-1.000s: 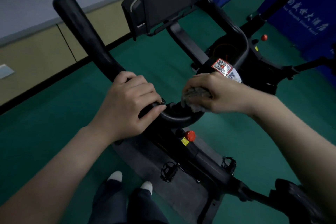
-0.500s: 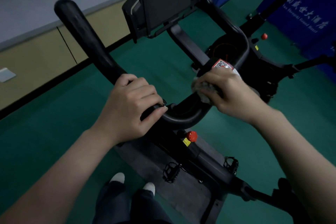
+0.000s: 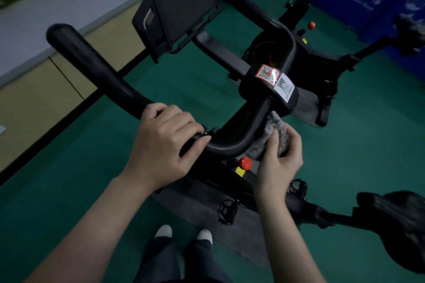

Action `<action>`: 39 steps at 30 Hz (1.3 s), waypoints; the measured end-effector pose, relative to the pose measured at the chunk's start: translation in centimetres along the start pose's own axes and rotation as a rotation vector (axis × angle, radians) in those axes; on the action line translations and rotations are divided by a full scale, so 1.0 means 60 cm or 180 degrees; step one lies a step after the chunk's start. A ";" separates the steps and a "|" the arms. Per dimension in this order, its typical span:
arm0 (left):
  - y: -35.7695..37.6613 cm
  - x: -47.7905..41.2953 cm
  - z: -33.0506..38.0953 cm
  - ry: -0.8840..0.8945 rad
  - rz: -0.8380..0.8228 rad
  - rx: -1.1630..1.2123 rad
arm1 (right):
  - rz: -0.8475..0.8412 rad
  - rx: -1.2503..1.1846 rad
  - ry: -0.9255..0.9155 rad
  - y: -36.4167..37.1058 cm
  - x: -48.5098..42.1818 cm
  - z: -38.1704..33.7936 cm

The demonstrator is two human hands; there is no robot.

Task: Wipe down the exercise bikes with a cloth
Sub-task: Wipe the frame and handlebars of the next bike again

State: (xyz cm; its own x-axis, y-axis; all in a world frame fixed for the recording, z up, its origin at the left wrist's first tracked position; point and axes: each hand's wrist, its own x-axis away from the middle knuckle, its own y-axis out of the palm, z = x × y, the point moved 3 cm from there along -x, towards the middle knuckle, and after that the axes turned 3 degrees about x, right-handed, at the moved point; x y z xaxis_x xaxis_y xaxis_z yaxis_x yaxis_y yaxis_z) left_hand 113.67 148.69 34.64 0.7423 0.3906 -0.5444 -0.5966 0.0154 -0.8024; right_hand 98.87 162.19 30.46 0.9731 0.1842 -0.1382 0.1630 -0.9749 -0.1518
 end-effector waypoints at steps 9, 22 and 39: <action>0.002 0.004 -0.004 0.0170 0.0078 -0.0044 | -0.0655 -0.1821 0.1395 0.045 -0.011 0.019; 0.007 0.005 -0.008 0.0290 0.0127 -0.0093 | -0.1188 -0.1430 0.1150 0.004 0.089 0.035; -0.014 0.017 0.091 0.0433 -0.0295 0.0281 | -0.0835 0.0622 0.0028 -0.186 0.120 0.021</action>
State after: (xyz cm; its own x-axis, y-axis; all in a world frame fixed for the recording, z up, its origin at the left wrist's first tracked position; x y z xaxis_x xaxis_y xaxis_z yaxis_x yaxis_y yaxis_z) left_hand 113.26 154.10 36.09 0.8261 0.2559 -0.5020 -0.5438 0.1285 -0.8293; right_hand 103.85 174.57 29.91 0.9036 0.4240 -0.0611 0.3748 -0.8517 -0.3663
